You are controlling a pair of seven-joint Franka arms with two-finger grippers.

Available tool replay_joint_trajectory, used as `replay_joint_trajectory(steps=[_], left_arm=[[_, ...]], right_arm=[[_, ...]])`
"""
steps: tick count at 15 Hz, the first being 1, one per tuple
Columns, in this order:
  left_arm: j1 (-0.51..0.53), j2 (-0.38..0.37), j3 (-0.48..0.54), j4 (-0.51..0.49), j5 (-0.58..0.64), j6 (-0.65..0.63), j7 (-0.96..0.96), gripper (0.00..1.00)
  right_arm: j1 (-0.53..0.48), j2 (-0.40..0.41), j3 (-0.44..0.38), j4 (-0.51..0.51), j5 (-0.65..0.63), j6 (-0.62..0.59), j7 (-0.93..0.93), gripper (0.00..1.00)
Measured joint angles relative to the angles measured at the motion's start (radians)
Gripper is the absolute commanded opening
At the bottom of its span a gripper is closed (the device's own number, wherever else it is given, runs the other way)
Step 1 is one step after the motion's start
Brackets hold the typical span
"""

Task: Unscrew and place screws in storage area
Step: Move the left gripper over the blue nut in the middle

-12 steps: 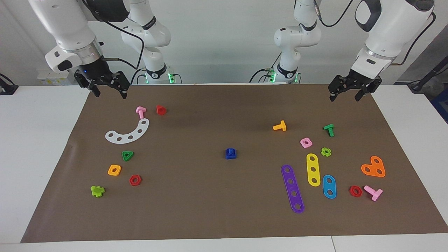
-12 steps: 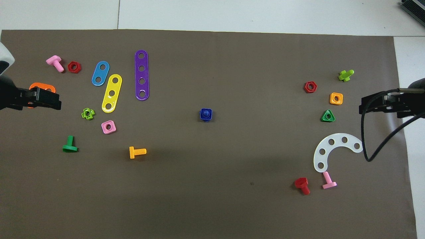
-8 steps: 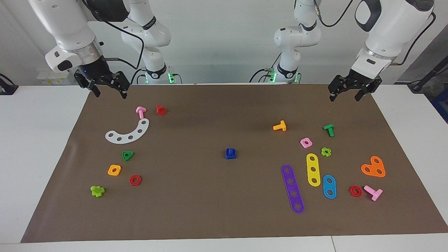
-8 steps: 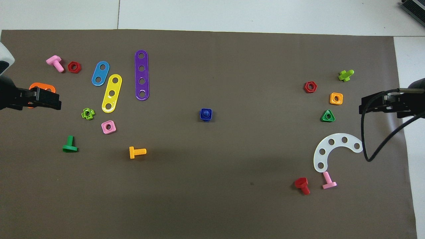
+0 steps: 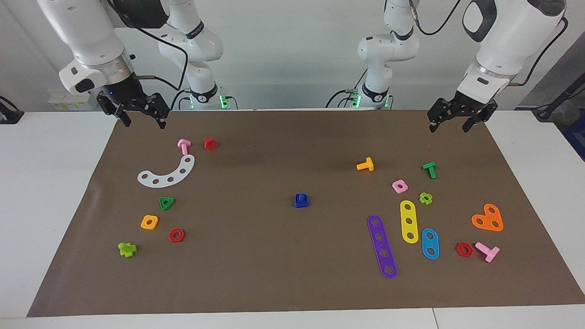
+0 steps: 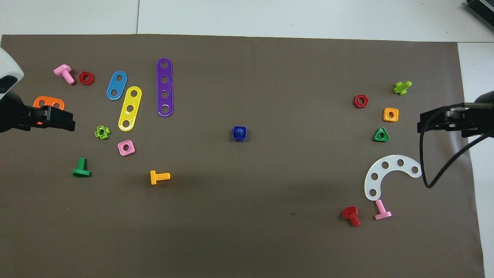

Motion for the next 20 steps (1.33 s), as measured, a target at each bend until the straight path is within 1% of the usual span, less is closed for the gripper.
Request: replay_joint_trajectory(steps=[4, 7, 12, 17, 20], left_arm=[[-0.116, -0.001, -0.007, -0.04, -0.003, 0.089, -0.175, 1.0], [-0.206, 0.03, -0.01, -0.053, -0.015, 0.167, -0.322, 1.0], [-0.333, 0.152, -0.01, -0.036, -0.018, 0.266, -0.483, 0.98], [-0.405, 0.248, -0.008, -0.015, -0.018, 0.358, -0.561, 0.98], [-0.454, 0.333, -0.008, 0.03, -0.015, 0.395, -0.597, 0.98]], right_arm=[[0.0, 0.0, 0.0, 0.0, 0.0, 0.0, 0.0, 1.0], [0.0, 0.0, 0.0, 0.0, 0.0, 0.0, 0.0, 1.0], [0.0, 0.0, 0.0, 0.0, 0.0, 0.0, 0.0, 1.0], [0.0, 0.0, 0.0, 0.0, 0.0, 0.0, 0.0, 1.0], [0.0, 0.0, 0.0, 0.0, 0.0, 0.0, 0.0, 1.0]])
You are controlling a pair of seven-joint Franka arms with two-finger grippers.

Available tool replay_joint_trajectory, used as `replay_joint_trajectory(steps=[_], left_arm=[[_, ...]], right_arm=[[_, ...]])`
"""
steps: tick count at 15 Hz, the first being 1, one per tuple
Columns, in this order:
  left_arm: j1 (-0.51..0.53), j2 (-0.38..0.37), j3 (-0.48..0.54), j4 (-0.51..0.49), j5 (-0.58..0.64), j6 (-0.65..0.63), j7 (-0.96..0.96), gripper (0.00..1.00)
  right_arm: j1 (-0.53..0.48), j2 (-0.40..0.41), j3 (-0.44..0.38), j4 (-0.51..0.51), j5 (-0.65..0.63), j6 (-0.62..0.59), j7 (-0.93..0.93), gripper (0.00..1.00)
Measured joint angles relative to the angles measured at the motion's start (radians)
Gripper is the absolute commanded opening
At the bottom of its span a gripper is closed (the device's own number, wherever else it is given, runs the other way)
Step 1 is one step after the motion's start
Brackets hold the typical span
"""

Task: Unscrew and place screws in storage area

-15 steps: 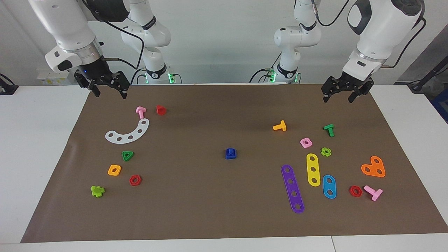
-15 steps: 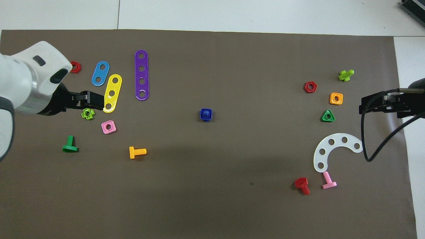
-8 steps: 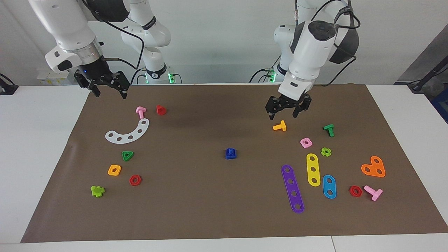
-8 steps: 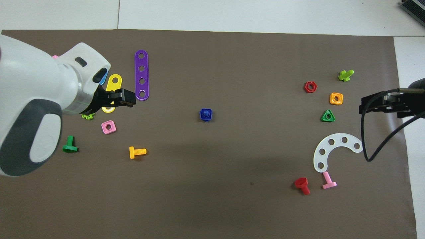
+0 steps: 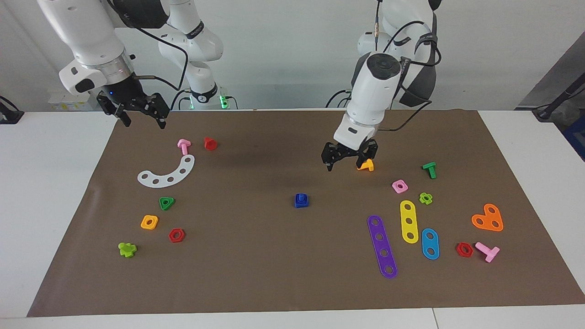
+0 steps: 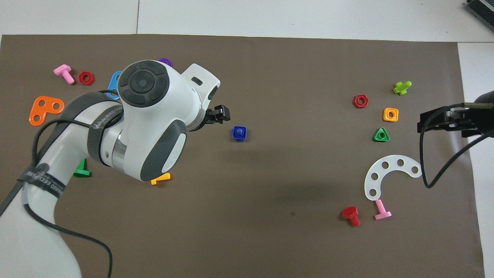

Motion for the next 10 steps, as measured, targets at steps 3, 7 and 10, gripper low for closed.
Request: replay_joint_trajectory(steps=[3, 7, 10], left_arm=[[-0.048, 0.112, 0.001, 0.074, 0.045, 0.023, -0.055, 0.96], [-0.077, 0.198, 0.001, 0.106, 0.076, 0.1, -0.069, 0.95], [-0.085, 0.22, 0.002, 0.103, 0.101, 0.136, -0.069, 0.92]], right_arm=[[0.0, 0.0, 0.0, 0.0, 0.0, 0.0, 0.0, 1.0], [0.0, 0.0, 0.0, 0.0, 0.0, 0.0, 0.0, 1.0], [0.0, 0.0, 0.0, 0.0, 0.0, 0.0, 0.0, 1.0]])
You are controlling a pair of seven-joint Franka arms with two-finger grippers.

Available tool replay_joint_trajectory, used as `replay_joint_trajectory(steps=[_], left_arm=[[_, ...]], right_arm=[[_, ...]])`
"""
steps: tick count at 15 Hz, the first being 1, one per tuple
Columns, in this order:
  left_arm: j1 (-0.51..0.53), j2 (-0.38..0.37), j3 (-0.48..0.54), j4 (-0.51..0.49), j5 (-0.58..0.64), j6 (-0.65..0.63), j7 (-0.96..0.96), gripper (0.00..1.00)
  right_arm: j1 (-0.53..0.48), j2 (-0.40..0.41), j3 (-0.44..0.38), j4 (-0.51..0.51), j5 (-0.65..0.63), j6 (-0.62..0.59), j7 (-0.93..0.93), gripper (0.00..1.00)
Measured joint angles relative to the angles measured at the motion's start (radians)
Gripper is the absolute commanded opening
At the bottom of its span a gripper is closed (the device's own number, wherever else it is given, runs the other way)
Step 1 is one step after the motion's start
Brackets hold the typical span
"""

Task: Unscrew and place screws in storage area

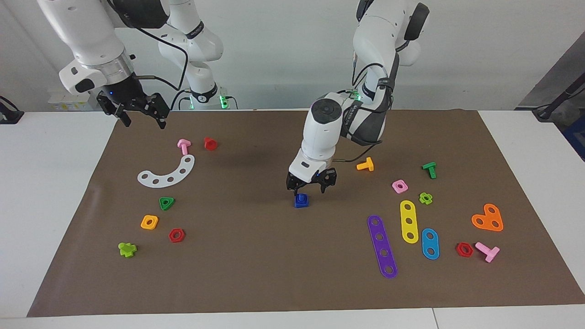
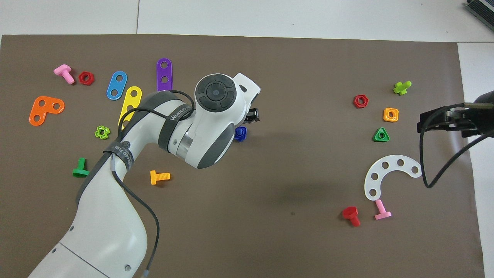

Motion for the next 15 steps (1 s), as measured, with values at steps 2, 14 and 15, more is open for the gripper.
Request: replay_joint_trajectory(steps=[2, 14, 15], left_arm=[[-0.001, 0.007, 0.0, -0.015, 0.014, 0.023, 0.001, 0.91], [-0.025, 0.05, -0.001, -0.051, 0.056, 0.073, 0.007, 0.8], [-0.026, 0.05, -0.001, -0.051, 0.057, 0.073, 0.008, 0.8]], right_arm=[[0.0, 0.0, 0.0, 0.0, 0.0, 0.0, 0.0, 1.0], [0.0, 0.0, 0.0, 0.0, 0.0, 0.0, 0.0, 1.0], [0.0, 0.0, 0.0, 0.0, 0.0, 0.0, 0.0, 1.0]])
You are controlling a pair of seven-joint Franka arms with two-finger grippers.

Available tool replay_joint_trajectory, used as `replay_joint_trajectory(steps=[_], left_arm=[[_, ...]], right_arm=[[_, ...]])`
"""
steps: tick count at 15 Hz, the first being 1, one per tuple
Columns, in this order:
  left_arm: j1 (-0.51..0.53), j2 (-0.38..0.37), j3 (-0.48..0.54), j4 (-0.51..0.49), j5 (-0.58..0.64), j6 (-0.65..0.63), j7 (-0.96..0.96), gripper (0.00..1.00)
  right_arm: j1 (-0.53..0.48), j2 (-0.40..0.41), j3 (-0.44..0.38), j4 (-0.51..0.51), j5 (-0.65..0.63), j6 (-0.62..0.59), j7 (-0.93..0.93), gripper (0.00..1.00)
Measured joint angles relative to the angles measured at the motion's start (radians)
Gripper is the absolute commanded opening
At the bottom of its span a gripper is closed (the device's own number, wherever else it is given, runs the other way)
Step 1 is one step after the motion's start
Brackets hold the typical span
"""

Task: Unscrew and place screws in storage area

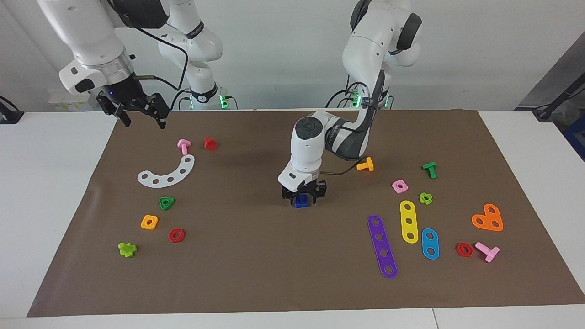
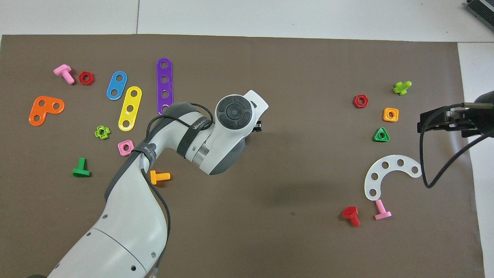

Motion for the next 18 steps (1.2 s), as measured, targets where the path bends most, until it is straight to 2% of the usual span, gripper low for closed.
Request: replay_joint_trajectory(steps=[10, 18], left_arm=[[-0.018, 0.001, -0.003, -0.006, 0.0, -0.011, 0.003, 0.71], [-0.018, 0.001, 0.0, -0.007, 0.0, -0.023, 0.003, 0.59]], right_arm=[[0.0, 0.0, 0.0, 0.0, 0.0, 0.0, 0.0, 1.0], [0.0, 0.0, 0.0, 0.0, 0.0, 0.0, 0.0, 1.0]])
